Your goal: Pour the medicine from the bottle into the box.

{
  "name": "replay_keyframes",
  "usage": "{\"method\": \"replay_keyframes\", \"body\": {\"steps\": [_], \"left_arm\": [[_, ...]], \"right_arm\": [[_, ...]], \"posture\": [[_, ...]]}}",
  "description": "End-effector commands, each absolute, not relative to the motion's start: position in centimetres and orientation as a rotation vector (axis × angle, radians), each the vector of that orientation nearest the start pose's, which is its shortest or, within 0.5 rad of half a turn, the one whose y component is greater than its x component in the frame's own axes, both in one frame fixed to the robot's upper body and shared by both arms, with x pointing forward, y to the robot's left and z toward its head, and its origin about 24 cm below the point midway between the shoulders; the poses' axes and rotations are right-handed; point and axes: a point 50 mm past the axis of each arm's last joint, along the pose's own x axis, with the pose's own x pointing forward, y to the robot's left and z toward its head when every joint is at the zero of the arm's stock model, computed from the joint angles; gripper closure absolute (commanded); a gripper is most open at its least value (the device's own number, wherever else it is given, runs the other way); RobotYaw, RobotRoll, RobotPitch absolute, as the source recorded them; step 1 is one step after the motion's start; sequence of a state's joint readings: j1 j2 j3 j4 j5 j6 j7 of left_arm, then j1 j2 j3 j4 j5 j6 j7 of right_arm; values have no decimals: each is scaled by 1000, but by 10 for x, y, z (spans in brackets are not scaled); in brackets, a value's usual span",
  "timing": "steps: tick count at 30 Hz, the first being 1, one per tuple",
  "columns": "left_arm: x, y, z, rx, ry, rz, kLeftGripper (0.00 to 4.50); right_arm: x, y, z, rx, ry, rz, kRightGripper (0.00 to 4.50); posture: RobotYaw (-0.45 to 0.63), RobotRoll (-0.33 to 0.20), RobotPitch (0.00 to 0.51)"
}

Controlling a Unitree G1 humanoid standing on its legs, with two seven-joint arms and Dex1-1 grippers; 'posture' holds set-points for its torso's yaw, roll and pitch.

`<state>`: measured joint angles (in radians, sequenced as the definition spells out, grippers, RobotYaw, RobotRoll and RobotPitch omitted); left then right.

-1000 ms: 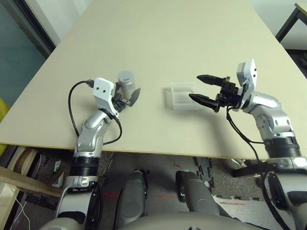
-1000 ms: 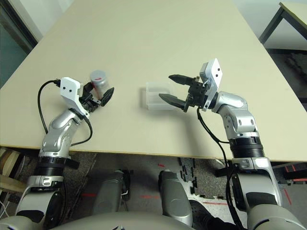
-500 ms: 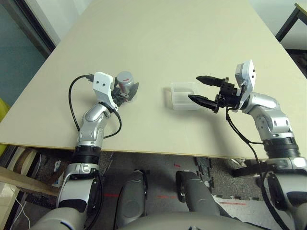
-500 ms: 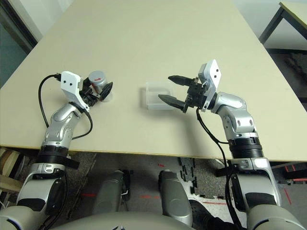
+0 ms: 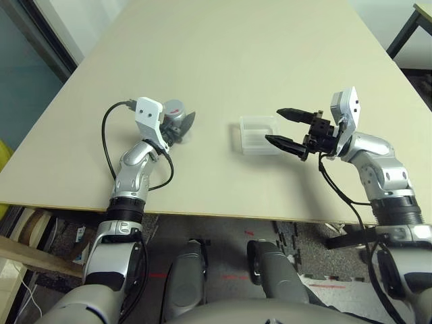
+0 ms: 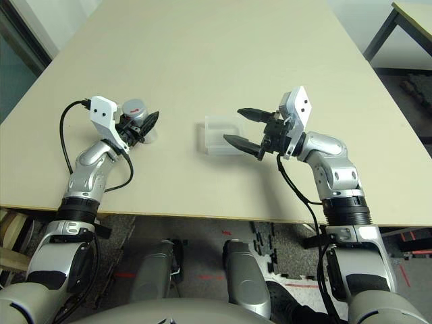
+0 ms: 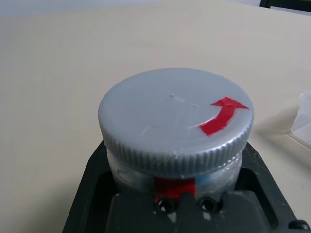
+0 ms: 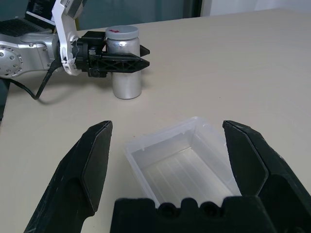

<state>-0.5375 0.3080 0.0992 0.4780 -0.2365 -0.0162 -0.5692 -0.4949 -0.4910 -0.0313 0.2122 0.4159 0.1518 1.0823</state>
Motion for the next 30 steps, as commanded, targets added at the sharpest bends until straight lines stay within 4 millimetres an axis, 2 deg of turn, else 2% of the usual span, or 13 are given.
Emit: {"method": "replay_keyframes", "body": {"steps": [1, 8, 15, 22, 30], "left_arm": [[345, 192, 107, 62, -44, -533, 1871], [350, 187, 133, 71, -4, -724, 1871], [360, 170, 159, 27, 9, -885, 1871], [368, 149, 171, 54, -5, -997, 1871], [369, 131, 172, 60, -11, -1078, 1871]], "right_arm": [[313, -188, 149, -141, -114, 1062, 0], [318, -182, 156, -148, -83, 1092, 0], [330, -160, 171, -129, -33, 1164, 0], [348, -136, 185, -130, -31, 1200, 0], [359, -119, 195, -126, -41, 1233, 0]], "posture": [[-122, 0, 158], [-128, 0, 156], [-136, 0, 154], [-140, 0, 151], [-142, 0, 145]]}}
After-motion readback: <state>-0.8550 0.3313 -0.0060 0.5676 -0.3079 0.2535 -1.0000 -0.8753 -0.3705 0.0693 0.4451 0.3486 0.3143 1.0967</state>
